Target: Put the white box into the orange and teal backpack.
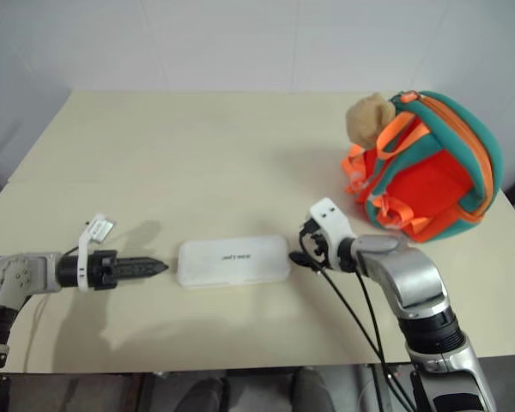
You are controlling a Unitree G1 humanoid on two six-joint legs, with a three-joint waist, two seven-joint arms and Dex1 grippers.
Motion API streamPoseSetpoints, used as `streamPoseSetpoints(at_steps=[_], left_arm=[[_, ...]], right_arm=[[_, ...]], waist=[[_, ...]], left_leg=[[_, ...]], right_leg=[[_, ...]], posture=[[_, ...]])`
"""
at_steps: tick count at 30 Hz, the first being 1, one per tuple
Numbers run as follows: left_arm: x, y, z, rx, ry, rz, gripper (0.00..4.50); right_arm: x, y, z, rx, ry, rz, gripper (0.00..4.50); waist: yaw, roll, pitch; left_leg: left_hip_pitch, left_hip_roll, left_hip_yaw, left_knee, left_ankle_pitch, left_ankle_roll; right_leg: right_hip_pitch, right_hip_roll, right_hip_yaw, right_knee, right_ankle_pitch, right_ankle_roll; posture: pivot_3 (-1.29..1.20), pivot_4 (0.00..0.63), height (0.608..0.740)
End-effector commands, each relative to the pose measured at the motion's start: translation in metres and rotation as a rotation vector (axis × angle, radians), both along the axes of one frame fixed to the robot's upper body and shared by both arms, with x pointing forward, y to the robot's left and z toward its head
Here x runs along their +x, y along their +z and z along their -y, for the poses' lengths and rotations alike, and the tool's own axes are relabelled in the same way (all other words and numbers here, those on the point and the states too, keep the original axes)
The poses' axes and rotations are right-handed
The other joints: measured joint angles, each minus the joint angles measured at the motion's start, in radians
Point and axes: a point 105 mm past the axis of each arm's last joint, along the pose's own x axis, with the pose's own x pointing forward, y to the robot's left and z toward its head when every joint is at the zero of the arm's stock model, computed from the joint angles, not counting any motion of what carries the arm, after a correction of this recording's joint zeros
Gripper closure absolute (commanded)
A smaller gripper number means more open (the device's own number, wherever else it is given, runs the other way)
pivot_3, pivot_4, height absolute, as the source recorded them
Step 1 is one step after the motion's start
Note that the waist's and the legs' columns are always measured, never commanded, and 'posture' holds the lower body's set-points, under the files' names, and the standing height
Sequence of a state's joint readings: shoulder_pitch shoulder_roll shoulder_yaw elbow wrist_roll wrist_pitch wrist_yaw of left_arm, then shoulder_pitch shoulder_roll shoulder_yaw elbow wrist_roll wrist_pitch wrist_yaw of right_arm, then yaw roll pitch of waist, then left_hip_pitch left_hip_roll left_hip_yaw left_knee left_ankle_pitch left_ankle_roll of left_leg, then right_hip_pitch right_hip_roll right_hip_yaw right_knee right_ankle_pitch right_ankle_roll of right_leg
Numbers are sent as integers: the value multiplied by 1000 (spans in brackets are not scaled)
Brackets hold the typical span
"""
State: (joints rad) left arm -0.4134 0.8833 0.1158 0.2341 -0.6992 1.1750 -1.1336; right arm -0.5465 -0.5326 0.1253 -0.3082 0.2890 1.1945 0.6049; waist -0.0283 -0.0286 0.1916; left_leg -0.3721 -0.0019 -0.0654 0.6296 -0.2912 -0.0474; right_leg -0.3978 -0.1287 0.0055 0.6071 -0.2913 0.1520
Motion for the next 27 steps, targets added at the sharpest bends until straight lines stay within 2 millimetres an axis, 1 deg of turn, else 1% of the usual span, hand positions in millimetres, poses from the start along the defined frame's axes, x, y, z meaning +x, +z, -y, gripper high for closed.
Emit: streamPoseSetpoints(at_steps=[1,6,9,12,14,17,23,27], left_arm=[[-8,-10,4,-36,7,-73,36],[-9,-15,16,-96,-4,-113,36],[-7,-9,24,-174,-9,-126,36],[-12,-17,31,-154,-46,-159,36],[-12,-19,33,-158,-47,-161,36],[-4,-19,35,-181,-27,-144,36],[6,-17,39,-233,-3,-132,36],[9,-18,40,-240,2,-134,36]], right_arm=[[2,10,-6,6,29,50,0],[4,12,-8,8,34,54,0],[4,13,-8,6,33,57,0],[3,13,-7,5,32,58,0],[3,13,-6,4,30,58,0],[3,14,-5,3,28,59,0],[3,14,-5,2,28,60,0],[2,14,-5,1,29,59,0]], waist=[[0,0,0],[1,0,0],[3,0,0],[3,0,0],[2,0,0],[5,1,0],[17,1,0],[25,1,0]], left_leg=[[0,0,0,0,0,0],[0,0,0,0,0,0],[0,0,0,1,0,0],[0,0,0,1,0,0],[0,0,0,1,0,0],[0,0,0,1,0,0],[1,-1,0,2,0,-1],[1,-1,0,3,1,-1]], right_leg=[[0,0,0,0,0,0],[0,0,0,0,0,0],[0,0,0,0,0,0],[0,0,0,0,0,0],[0,-1,0,0,0,0],[0,-1,0,0,0,0],[0,-1,0,-1,0,0],[0,-1,0,0,0,0]], posture=[[0,150,740],[0,150,740],[0,150,740],[0,150,740],[0,150,740],[0,150,740],[0,150,740],[0,150,740]])
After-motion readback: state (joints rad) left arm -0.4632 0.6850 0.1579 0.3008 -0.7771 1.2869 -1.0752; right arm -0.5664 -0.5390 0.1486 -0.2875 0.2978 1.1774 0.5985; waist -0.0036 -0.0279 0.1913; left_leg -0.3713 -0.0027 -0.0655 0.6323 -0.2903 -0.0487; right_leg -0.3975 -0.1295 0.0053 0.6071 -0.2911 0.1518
